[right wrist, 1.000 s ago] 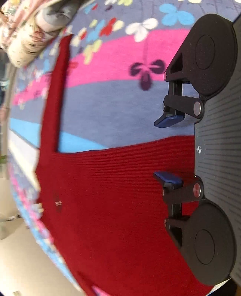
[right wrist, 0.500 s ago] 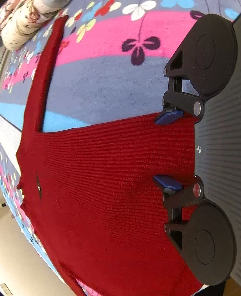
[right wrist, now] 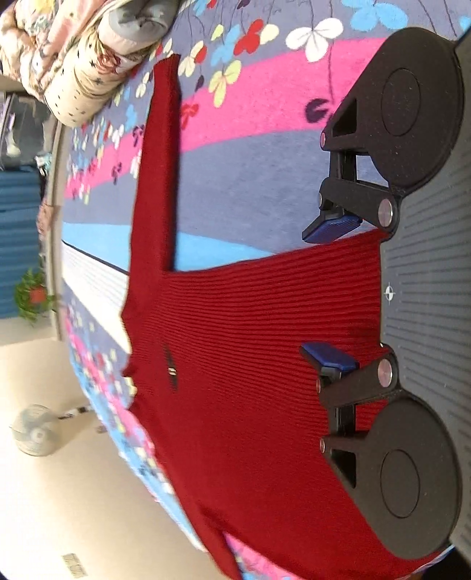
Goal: Fold small clothes
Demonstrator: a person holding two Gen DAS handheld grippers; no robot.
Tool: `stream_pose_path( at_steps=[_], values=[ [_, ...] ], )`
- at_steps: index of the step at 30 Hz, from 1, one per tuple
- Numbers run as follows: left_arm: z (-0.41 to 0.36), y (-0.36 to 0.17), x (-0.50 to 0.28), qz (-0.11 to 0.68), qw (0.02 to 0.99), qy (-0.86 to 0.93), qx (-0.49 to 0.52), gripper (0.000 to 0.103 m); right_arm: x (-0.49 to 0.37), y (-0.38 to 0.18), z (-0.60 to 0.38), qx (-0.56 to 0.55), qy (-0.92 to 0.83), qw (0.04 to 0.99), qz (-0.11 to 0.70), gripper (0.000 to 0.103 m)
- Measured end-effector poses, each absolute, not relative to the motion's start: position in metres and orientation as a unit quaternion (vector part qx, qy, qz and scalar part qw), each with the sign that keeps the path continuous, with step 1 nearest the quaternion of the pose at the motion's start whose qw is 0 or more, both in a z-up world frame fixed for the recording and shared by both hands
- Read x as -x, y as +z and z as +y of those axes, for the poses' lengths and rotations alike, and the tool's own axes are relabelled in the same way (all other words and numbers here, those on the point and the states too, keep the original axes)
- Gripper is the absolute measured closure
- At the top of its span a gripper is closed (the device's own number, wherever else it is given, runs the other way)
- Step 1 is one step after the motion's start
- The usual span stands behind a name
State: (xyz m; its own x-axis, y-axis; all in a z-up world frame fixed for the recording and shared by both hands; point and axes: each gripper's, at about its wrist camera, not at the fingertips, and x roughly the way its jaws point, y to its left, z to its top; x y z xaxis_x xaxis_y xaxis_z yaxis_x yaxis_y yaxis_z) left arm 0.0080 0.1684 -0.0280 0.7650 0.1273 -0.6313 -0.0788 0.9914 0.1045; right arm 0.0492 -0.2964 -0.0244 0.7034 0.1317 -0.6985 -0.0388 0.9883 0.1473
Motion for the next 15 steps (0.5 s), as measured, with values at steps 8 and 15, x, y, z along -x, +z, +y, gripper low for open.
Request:
stream_pose_path(
  at_steps=[8,15],
  values=[
    [0.188,0.019,-0.067,0.286,0.953,0.087,-0.050,0.019,-0.047,-0.014,-0.296,-0.067,0.034,0.938,0.338,0.042],
    [0.226,0.007,-0.141,0.268,0.950,0.157,-0.015,0.019,-0.056,-0.016,-0.305,-0.116,0.035,0.933,0.338,0.064]
  ],
)
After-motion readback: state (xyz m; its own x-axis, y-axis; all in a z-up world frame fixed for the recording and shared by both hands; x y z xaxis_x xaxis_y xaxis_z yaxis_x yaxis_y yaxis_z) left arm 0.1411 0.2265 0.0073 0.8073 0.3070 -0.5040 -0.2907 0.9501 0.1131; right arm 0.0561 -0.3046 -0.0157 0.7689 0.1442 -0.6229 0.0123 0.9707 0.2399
